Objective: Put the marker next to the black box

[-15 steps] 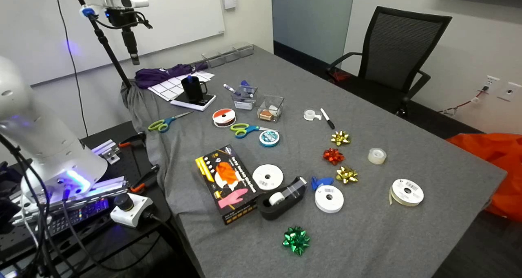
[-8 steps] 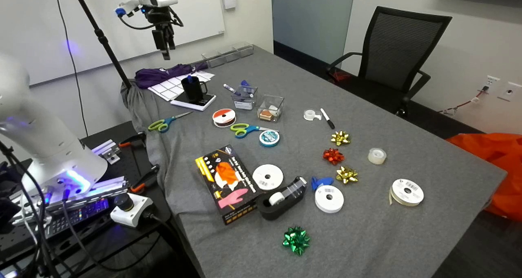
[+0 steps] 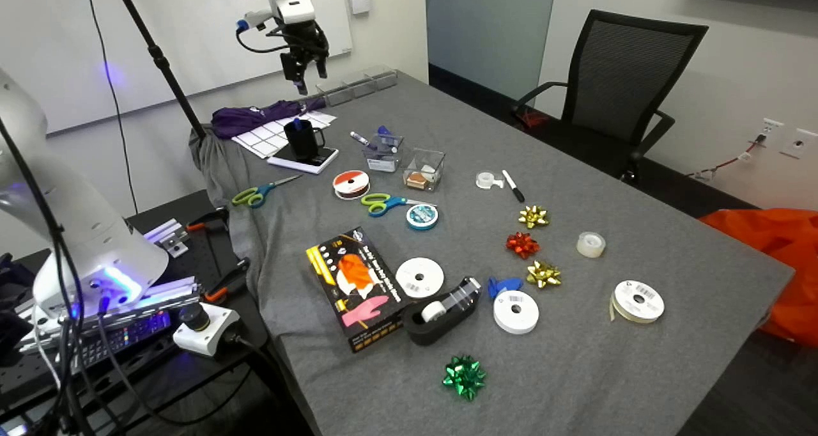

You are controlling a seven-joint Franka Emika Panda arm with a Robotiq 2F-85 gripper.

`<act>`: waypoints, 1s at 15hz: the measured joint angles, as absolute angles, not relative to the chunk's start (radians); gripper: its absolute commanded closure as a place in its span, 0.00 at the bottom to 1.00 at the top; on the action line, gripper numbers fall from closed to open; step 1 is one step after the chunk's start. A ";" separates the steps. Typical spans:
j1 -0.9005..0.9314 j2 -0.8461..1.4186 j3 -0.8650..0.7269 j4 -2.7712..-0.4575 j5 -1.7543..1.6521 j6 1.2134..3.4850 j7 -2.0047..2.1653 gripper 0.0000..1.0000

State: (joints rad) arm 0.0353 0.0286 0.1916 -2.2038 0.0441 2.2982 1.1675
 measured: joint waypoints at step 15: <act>0.103 0.171 0.093 -2.092 -0.176 2.321 1.518 0.00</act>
